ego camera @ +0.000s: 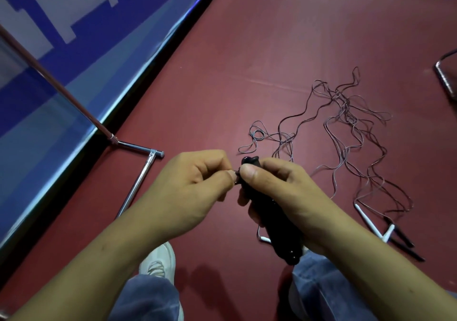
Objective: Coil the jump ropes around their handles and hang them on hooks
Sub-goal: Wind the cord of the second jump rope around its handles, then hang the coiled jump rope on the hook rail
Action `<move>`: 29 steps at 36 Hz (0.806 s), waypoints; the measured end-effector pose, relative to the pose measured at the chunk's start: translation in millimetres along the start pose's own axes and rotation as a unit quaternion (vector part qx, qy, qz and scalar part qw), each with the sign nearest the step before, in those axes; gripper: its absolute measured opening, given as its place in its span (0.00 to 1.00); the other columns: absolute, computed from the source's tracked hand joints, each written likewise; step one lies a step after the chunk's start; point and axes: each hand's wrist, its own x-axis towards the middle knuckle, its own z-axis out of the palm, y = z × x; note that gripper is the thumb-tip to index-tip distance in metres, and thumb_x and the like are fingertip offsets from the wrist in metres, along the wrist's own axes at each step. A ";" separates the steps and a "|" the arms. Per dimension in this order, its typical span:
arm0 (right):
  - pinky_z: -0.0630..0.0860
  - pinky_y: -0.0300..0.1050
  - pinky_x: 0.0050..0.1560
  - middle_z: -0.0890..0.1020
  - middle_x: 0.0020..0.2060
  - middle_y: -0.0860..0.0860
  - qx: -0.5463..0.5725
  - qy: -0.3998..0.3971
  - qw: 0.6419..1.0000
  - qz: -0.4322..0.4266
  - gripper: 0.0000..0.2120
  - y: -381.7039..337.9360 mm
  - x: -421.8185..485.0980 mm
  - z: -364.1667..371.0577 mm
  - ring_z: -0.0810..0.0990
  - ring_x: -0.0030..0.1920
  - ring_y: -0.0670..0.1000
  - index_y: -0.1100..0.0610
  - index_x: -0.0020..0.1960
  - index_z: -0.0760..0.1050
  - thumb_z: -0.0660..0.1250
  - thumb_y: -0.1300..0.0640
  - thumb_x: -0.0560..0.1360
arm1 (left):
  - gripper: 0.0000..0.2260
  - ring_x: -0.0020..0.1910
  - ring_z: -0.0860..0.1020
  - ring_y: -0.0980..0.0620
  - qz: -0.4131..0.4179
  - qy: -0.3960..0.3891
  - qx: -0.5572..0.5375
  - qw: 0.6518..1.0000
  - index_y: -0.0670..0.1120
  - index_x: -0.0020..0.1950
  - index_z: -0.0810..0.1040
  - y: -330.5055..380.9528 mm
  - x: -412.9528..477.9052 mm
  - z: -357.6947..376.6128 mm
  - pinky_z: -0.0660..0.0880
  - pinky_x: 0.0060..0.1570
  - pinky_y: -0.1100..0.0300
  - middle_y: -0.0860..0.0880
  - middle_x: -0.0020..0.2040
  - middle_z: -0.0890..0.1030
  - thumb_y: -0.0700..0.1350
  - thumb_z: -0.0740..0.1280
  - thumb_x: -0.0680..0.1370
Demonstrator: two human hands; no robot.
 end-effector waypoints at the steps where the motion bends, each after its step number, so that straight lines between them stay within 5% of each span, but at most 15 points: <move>1: 0.70 0.49 0.32 0.82 0.36 0.57 -0.006 -0.001 1.000 -0.005 0.14 0.0 0.8 -0.1 0.76 0.31 0.56 0.56 0.43 0.80 0.73 0.45 0.71 | 0.11 0.30 0.72 0.45 0.013 0.008 -0.007 1.000 0.45 0.35 0.78 -0.5 -0.1 0.5 0.69 0.32 0.53 0.46 0.30 0.78 0.50 0.67 0.74; 4: 0.69 0.51 0.34 0.80 0.34 0.56 -0.020 0.000 1.000 -0.022 0.11 -3.2 3.5 1.1 0.74 0.31 0.56 0.54 0.43 0.80 0.72 0.46 0.73 | 0.08 0.34 0.76 0.41 0.048 0.048 -0.022 0.997 0.43 0.38 0.82 2.4 -0.2 1.1 0.72 0.34 0.51 0.44 0.32 0.79 0.46 0.69 0.74; 8: 0.70 0.48 0.32 0.78 0.30 0.52 -0.063 0.024 0.997 -0.043 0.10 -8.3 8.8 11.3 0.74 0.29 0.53 0.52 0.42 0.77 0.66 0.46 0.74 | 0.05 0.32 0.77 0.57 0.048 0.082 -0.039 0.995 0.43 0.40 0.83 8.0 0.2 -5.0 0.73 0.36 0.66 0.52 0.32 0.80 0.43 0.70 0.74; 12: 0.70 0.44 0.29 0.75 0.28 0.52 -0.098 0.013 0.994 -0.054 0.10 -21.5 8.3 25.7 0.72 0.27 0.51 0.51 0.41 0.77 0.64 0.50 0.80 | 0.05 0.34 0.79 0.61 0.030 0.068 -0.028 0.997 0.38 0.42 0.82 22.4 -4.8 -22.5 0.73 0.39 0.70 0.52 0.33 0.82 0.34 0.70 0.78; 16: 0.68 0.44 0.28 0.73 0.29 0.56 -0.079 -0.031 0.995 -0.056 0.14 -49.4 -6.3 47.0 0.71 0.27 0.53 0.62 0.44 0.75 0.60 0.54 0.84 | 0.06 0.34 0.79 0.56 0.050 0.054 0.021 0.997 0.42 0.42 0.82 49.7 -18.2 -54.7 0.75 0.38 0.64 0.49 0.35 0.83 0.38 0.70 0.79; 20: 0.68 0.45 0.28 0.73 0.31 0.59 -0.054 -0.075 0.991 -0.096 0.19 -85.1 -19.1 77.5 0.70 0.29 0.56 0.67 0.46 0.72 0.58 0.49 0.78 | 0.07 0.39 0.81 0.38 0.059 0.062 0.058 0.995 0.48 0.42 0.82 89.3 -41.4 -96.0 0.80 0.45 0.40 0.42 0.38 0.83 0.49 0.68 0.75; 25: 0.69 0.43 0.27 0.73 0.30 0.60 -0.037 -0.097 0.983 -0.151 0.16 -135.1 -36.9 131.0 0.71 0.28 0.56 0.67 0.47 0.72 0.55 0.56 0.85 | 0.10 0.41 0.82 0.36 0.065 0.076 0.101 0.990 0.49 0.42 0.84 144.5 -82.8 -157.5 0.78 0.45 0.38 0.43 0.39 0.85 0.54 0.71 0.71; 29: 0.72 0.42 0.28 0.75 0.31 0.61 0.012 -0.126 0.978 -0.165 0.14 -167.4 -37.1 192.8 0.74 0.27 0.55 0.62 0.49 0.74 0.58 0.53 0.85 | 0.05 0.34 0.79 0.48 0.034 0.109 0.179 0.977 0.43 0.41 0.84 182.4 -118.7 -218.6 0.75 0.39 0.53 0.43 0.35 0.84 0.43 0.74 0.75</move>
